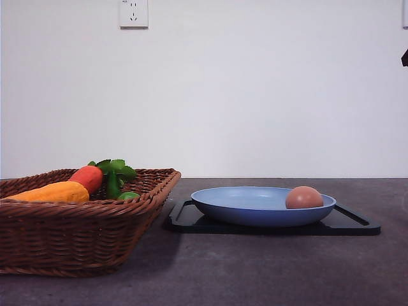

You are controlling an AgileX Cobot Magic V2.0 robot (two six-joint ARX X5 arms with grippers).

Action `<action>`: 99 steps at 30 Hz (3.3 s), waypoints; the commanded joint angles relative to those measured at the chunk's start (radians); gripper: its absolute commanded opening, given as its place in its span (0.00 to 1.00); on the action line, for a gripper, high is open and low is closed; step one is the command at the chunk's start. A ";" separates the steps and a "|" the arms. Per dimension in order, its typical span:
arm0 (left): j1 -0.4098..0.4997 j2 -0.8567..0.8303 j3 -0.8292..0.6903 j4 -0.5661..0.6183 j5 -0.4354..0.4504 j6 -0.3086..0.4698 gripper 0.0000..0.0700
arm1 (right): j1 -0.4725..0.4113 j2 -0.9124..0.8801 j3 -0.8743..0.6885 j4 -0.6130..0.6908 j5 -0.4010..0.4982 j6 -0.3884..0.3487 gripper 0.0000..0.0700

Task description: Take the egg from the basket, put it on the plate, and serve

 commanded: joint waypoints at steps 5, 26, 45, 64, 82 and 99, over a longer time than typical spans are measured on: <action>0.000 -0.002 -0.028 -0.005 0.005 -0.054 0.00 | 0.008 0.002 0.002 0.011 0.004 0.013 0.00; 0.000 -0.002 -0.028 -0.005 0.005 -0.054 0.00 | 0.007 -0.004 0.001 0.015 0.023 -0.056 0.00; 0.000 -0.002 -0.028 -0.005 0.005 -0.054 0.00 | -0.408 -0.474 -0.283 -0.032 -0.226 -0.146 0.00; 0.000 -0.002 -0.028 -0.005 0.005 -0.054 0.00 | -0.423 -0.475 -0.376 -0.042 -0.311 -0.099 0.00; 0.000 -0.002 -0.028 -0.005 0.005 -0.054 0.00 | -0.423 -0.475 -0.376 -0.042 -0.311 -0.099 0.00; 0.000 -0.002 -0.028 -0.005 0.005 -0.054 0.00 | -0.423 -0.475 -0.376 -0.042 -0.311 -0.099 0.00</action>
